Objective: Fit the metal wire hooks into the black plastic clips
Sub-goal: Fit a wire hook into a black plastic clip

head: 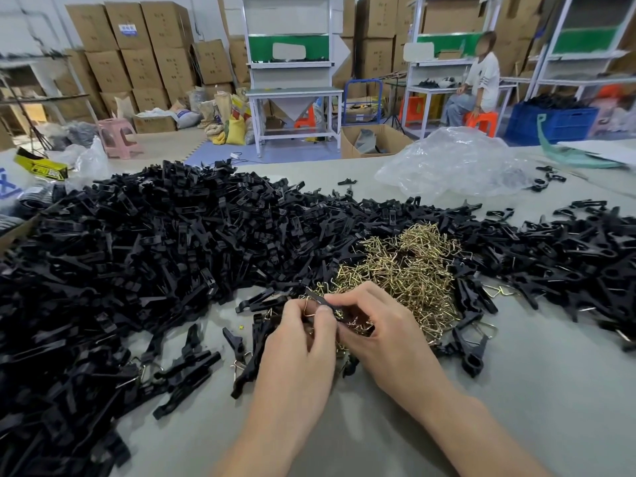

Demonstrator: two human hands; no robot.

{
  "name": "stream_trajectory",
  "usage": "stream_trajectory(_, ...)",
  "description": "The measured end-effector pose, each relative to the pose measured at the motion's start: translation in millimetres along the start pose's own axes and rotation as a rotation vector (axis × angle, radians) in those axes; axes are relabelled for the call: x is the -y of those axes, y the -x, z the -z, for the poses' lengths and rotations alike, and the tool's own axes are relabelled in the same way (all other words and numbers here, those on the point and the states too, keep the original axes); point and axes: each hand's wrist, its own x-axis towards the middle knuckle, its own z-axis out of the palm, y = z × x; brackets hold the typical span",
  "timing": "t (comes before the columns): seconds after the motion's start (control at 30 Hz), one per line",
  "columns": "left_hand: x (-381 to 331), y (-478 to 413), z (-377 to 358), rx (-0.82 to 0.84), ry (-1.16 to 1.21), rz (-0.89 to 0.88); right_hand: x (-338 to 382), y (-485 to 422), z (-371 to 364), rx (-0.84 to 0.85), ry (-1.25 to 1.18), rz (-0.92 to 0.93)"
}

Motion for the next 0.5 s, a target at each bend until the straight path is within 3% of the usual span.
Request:
stream_trajectory(0.23,-4.8,-5.5,3.4,0.097,-0.045,0.009,3.9,0.2,-2.2,-0.037,-0.006,0.050)
stream_trajectory(0.5,-1.4,-5.7,5.4,-0.013,-0.241,-0.028,8.1,-0.2,-2.7,-0.046,0.039,0.128)
